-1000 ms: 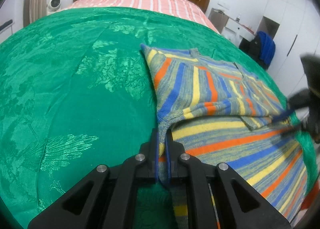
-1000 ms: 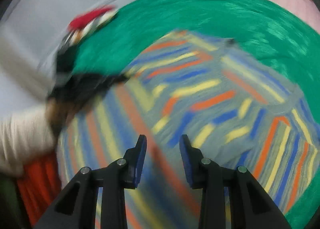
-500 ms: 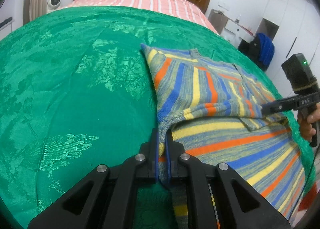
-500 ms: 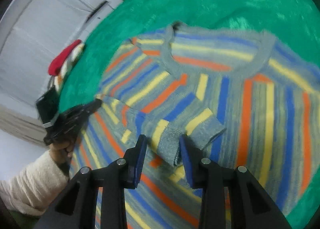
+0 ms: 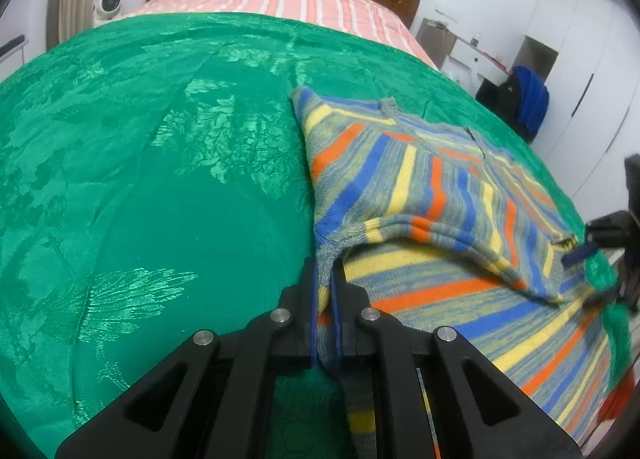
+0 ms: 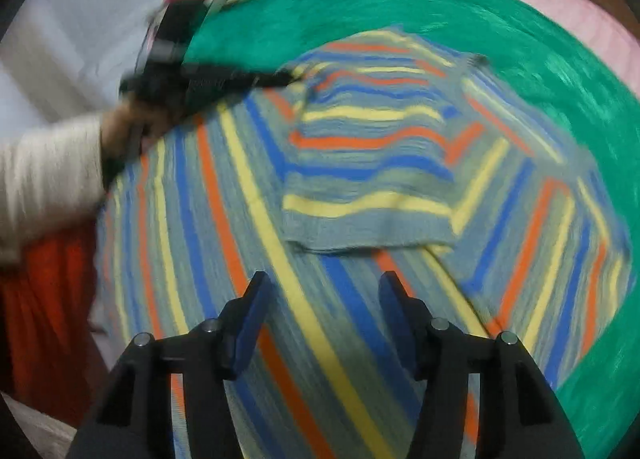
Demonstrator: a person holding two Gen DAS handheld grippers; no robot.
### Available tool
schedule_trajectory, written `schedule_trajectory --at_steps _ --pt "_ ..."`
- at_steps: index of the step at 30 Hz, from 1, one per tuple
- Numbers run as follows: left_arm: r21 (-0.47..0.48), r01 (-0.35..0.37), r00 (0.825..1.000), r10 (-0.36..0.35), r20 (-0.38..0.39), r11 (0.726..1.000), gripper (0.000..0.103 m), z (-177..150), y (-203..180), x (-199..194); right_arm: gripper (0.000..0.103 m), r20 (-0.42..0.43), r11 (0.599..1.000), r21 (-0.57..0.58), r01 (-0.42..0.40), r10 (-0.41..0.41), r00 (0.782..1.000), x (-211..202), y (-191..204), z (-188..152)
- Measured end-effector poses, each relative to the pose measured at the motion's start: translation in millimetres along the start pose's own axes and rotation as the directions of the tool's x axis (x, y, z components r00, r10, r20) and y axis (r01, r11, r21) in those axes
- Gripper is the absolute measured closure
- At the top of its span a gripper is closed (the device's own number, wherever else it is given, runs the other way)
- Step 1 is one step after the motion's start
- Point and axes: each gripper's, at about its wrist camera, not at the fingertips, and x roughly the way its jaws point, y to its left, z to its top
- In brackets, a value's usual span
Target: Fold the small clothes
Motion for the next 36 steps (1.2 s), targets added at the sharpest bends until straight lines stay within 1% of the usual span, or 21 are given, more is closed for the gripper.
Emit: schedule_trajectory --at_steps 2,4,5,7,8,10,11,12,14,15,18,20,22,24,26,29,31,32,34,35,36 --pt "-0.001 0.001 1.0 -0.001 0.0 1.0 0.096 0 0 0 0.047 0.127 0.985 0.167 -0.052 0.03 0.991 -22 -30 -3" --pt "-0.002 0.003 1.0 -0.003 0.0 1.0 0.096 0 0 0 0.047 0.214 0.943 0.319 -0.099 0.031 0.976 -31 -58 -2" --pt "-0.002 0.003 1.0 -0.003 0.0 1.0 0.096 0 0 0 0.047 0.228 0.9 0.417 -0.126 0.031 0.973 -28 -77 -2" --pt "-0.001 0.002 1.0 -0.002 0.0 1.0 0.096 0 0 0 0.061 0.193 0.848 0.508 -0.15 0.058 0.979 -13 -94 2" --pt "0.0 0.001 1.0 -0.001 0.0 1.0 0.096 0 0 0 0.071 0.157 0.84 0.524 -0.144 0.071 0.985 -2 -96 5" --pt "-0.001 0.002 1.0 -0.002 0.0 1.0 0.096 -1 0 0 0.074 0.112 0.85 0.514 -0.118 0.07 0.991 10 -92 11" --pt "-0.002 0.004 1.0 -0.004 0.0 1.0 0.096 -1 0 0 0.083 0.1 0.857 0.503 -0.111 0.07 0.993 17 -86 13" --pt "-0.004 0.007 1.0 -0.007 0.0 1.0 0.096 -1 0 0 0.1 0.091 0.867 0.485 -0.11 0.076 0.993 20 -80 17" --pt "-0.005 0.008 1.0 -0.008 0.001 1.0 0.096 0 0 0 0.099 0.077 0.902 0.43 -0.048 0.017 0.997 16 -68 27" --pt "-0.003 0.005 1.0 -0.005 0.001 1.0 0.096 -1 -1 -1 0.099 0.105 0.918 0.397 -0.018 -0.026 0.994 7 -61 34" --pt "0.019 -0.02 1.0 0.02 0.004 1.0 0.095 -1 -6 -1 0.099 0.177 0.94 0.33 0.09 -0.155 0.972 -21 -57 54" --pt "0.04 -0.038 0.999 0.038 0.006 0.998 0.096 -1 -11 -1 0.099 0.172 0.936 0.325 0.134 -0.197 0.965 -23 -66 62" --pt "0.051 -0.05 0.999 0.05 0.007 0.997 0.096 -1 -14 -1 0.097 0.124 0.925 0.336 0.18 -0.233 0.964 -5 -75 64" --pt "0.049 -0.048 0.999 0.047 0.007 0.998 0.096 -1 -13 -1 0.078 0.027 0.894 0.39 0.222 -0.252 0.967 17 -90 58" --pt "0.044 -0.041 0.999 0.041 0.008 0.998 0.095 -1 -13 -1 0.077 0.037 0.861 0.45 0.236 -0.282 0.959 15 -93 46" --pt "0.026 -0.017 1.0 0.017 0.002 1.0 0.087 2 -10 -6 0.077 0.14 0.8 0.596 0.066 -0.184 0.973 -3 -87 25" --pt "0.006 0.073 0.997 -0.073 -0.018 0.997 0.049 6 -8 -17 0.077 0.23 0.759 0.644 -0.099 -0.068 0.971 -7 -76 16" --pt "-0.007 0.116 0.993 -0.116 -0.004 0.993 0.042 12 -5 -29 0.077 0.241 0.762 0.637 -0.115 -0.056 0.969 -9 -69 18" --pt "-0.021 0.147 0.988 -0.146 0.054 0.989 0.027 29 1 -48 0.062 0.232 0.777 0.621 -0.098 -0.063 0.971 -8 -63 23" --pt "-0.029 0.149 0.986 -0.147 0.076 0.988 0.025 44 5 -53 0.045 0.228 0.778 0.622 -0.092 -0.068 0.971 -7 -65 24" --pt "-0.041 0.143 0.987 -0.139 0.081 0.989 0.021 59 9 -52 0.041 0.224 0.775 0.627 -0.083 -0.078 0.971 -5 -69 24"
